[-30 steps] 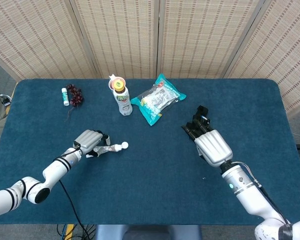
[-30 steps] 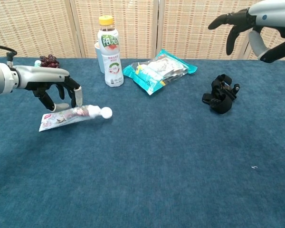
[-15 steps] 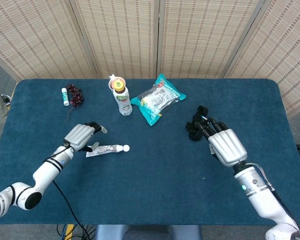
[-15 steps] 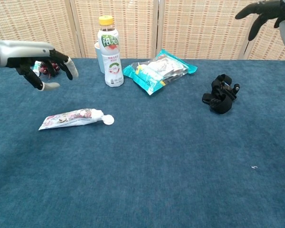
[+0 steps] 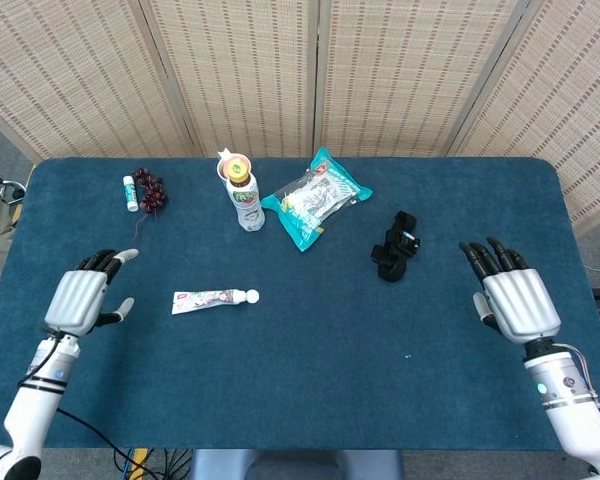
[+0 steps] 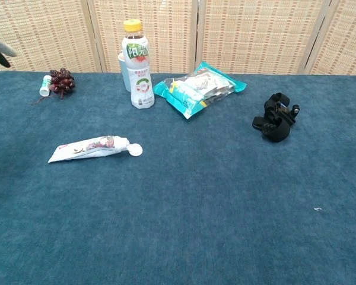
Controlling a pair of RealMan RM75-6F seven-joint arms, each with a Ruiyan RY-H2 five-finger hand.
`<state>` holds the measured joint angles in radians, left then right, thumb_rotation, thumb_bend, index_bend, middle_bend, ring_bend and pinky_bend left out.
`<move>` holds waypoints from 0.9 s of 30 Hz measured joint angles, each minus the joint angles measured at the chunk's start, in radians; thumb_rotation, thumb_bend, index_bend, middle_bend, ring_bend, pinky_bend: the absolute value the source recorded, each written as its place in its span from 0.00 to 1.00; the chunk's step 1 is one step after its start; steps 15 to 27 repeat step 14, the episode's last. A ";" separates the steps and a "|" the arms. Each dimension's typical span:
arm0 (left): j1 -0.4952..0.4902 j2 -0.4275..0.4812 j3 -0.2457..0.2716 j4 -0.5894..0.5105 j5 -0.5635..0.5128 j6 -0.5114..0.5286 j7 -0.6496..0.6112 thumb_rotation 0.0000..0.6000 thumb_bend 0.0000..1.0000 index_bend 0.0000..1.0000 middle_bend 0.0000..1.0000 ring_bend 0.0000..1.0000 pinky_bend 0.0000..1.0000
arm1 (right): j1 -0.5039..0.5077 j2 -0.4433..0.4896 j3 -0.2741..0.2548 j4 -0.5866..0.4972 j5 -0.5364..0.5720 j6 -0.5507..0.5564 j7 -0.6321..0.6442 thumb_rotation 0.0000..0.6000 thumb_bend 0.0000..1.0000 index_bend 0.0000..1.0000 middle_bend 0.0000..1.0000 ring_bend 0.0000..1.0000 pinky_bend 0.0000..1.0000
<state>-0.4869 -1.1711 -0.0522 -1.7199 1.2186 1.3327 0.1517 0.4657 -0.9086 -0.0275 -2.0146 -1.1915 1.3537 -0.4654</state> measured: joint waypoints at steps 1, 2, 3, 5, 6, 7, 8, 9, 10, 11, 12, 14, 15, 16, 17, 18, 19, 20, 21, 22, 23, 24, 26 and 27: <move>0.021 -0.001 0.008 -0.002 0.010 0.025 0.006 1.00 0.28 0.17 0.22 0.14 0.19 | -0.013 -0.001 -0.002 0.005 -0.001 0.011 0.004 1.00 0.29 0.00 0.13 0.01 0.19; 0.042 -0.002 0.017 -0.004 0.020 0.050 0.012 1.00 0.28 0.17 0.22 0.14 0.19 | -0.031 -0.004 -0.004 0.011 -0.004 0.026 0.007 1.00 0.25 0.00 0.13 0.01 0.19; 0.070 -0.003 0.029 -0.006 0.035 0.081 0.019 1.00 0.28 0.17 0.22 0.14 0.19 | -0.044 -0.006 -0.006 0.015 -0.006 0.037 0.010 1.00 0.20 0.00 0.13 0.01 0.19; 0.111 -0.005 0.046 -0.008 0.060 0.126 0.025 1.00 0.28 0.17 0.22 0.14 0.19 | -0.077 -0.011 -0.012 0.025 -0.013 0.065 0.015 1.00 0.16 0.00 0.13 0.01 0.19; 0.137 -0.006 0.057 -0.009 0.076 0.154 0.029 1.00 0.28 0.17 0.22 0.14 0.19 | -0.092 -0.013 -0.014 0.029 -0.016 0.078 0.017 1.00 0.15 0.00 0.13 0.01 0.19; 0.155 -0.008 0.064 -0.009 0.087 0.175 0.031 1.00 0.28 0.17 0.22 0.14 0.19 | -0.106 -0.016 -0.017 0.032 -0.020 0.091 0.019 1.00 0.15 0.00 0.13 0.01 0.19; 0.173 -0.009 0.070 -0.009 0.099 0.196 0.033 1.00 0.28 0.17 0.22 0.14 0.19 | -0.126 -0.019 -0.020 0.036 -0.026 0.110 0.023 1.00 0.14 0.00 0.13 0.01 0.19; 0.196 -0.012 0.078 -0.009 0.116 0.223 0.033 1.00 0.28 0.17 0.22 0.14 0.19 | -0.141 -0.023 -0.022 0.039 -0.032 0.125 0.028 1.00 0.14 0.00 0.13 0.01 0.19; 0.213 -0.014 0.083 -0.009 0.129 0.244 0.033 1.00 0.28 0.17 0.22 0.14 0.19 | -0.156 -0.026 -0.025 0.042 -0.038 0.140 0.033 1.00 0.14 0.00 0.13 0.01 0.19; 0.229 -0.016 0.089 -0.009 0.144 0.263 0.031 1.00 0.28 0.17 0.22 0.14 0.19 | -0.177 -0.032 -0.029 0.047 -0.049 0.160 0.041 1.00 0.14 0.00 0.13 0.01 0.19; 0.249 -0.020 0.095 -0.009 0.164 0.289 0.030 1.00 0.28 0.17 0.22 0.14 0.19 | -0.193 -0.036 -0.032 0.051 -0.057 0.174 0.047 1.00 0.14 0.00 0.13 0.01 0.19; 0.278 -0.026 0.104 -0.010 0.195 0.323 0.031 1.00 0.28 0.18 0.22 0.14 0.19 | -0.228 -0.046 -0.039 0.061 -0.081 0.205 0.055 1.00 0.14 0.00 0.13 0.01 0.19; 0.278 -0.026 0.104 -0.010 0.195 0.323 0.031 1.00 0.28 0.18 0.22 0.14 0.19 | -0.228 -0.046 -0.039 0.061 -0.081 0.205 0.055 1.00 0.14 0.00 0.13 0.01 0.19; 0.278 -0.026 0.104 -0.010 0.195 0.323 0.031 1.00 0.28 0.18 0.22 0.14 0.19 | -0.228 -0.046 -0.039 0.061 -0.081 0.205 0.055 1.00 0.14 0.00 0.13 0.01 0.19; 0.278 -0.026 0.104 -0.010 0.195 0.323 0.031 1.00 0.28 0.18 0.22 0.14 0.19 | -0.228 -0.046 -0.039 0.061 -0.081 0.205 0.055 1.00 0.14 0.00 0.13 0.01 0.19; 0.278 -0.026 0.104 -0.010 0.195 0.323 0.031 1.00 0.28 0.18 0.22 0.14 0.19 | -0.228 -0.046 -0.039 0.061 -0.081 0.205 0.055 1.00 0.14 0.00 0.13 0.01 0.19; 0.278 -0.026 0.104 -0.010 0.195 0.323 0.031 1.00 0.28 0.18 0.22 0.14 0.19 | -0.228 -0.046 -0.039 0.061 -0.081 0.205 0.055 1.00 0.14 0.00 0.13 0.01 0.19; 0.278 -0.026 0.104 -0.010 0.195 0.323 0.031 1.00 0.28 0.18 0.22 0.14 0.19 | -0.228 -0.046 -0.039 0.061 -0.081 0.205 0.055 1.00 0.14 0.00 0.13 0.01 0.19; 0.278 -0.026 0.104 -0.010 0.195 0.323 0.031 1.00 0.28 0.18 0.22 0.14 0.19 | -0.228 -0.046 -0.039 0.061 -0.081 0.205 0.055 1.00 0.14 0.00 0.13 0.01 0.19; 0.278 -0.026 0.104 -0.010 0.195 0.323 0.031 1.00 0.28 0.18 0.22 0.14 0.19 | -0.228 -0.046 -0.039 0.061 -0.081 0.205 0.055 1.00 0.14 0.00 0.13 0.01 0.19; 0.278 -0.026 0.104 -0.010 0.195 0.323 0.031 1.00 0.28 0.18 0.22 0.14 0.19 | -0.228 -0.046 -0.039 0.061 -0.081 0.205 0.055 1.00 0.14 0.00 0.13 0.01 0.19; 0.278 -0.026 0.104 -0.010 0.195 0.323 0.031 1.00 0.28 0.18 0.22 0.14 0.19 | -0.228 -0.046 -0.039 0.061 -0.081 0.205 0.055 1.00 0.14 0.00 0.13 0.01 0.19; 0.278 -0.026 0.104 -0.010 0.195 0.323 0.031 1.00 0.28 0.18 0.22 0.14 0.19 | -0.228 -0.046 -0.039 0.061 -0.081 0.205 0.055 1.00 0.14 0.00 0.13 0.01 0.19; 0.278 -0.026 0.104 -0.010 0.195 0.323 0.031 1.00 0.28 0.18 0.22 0.14 0.19 | -0.228 -0.046 -0.039 0.061 -0.081 0.205 0.055 1.00 0.14 0.00 0.13 0.01 0.19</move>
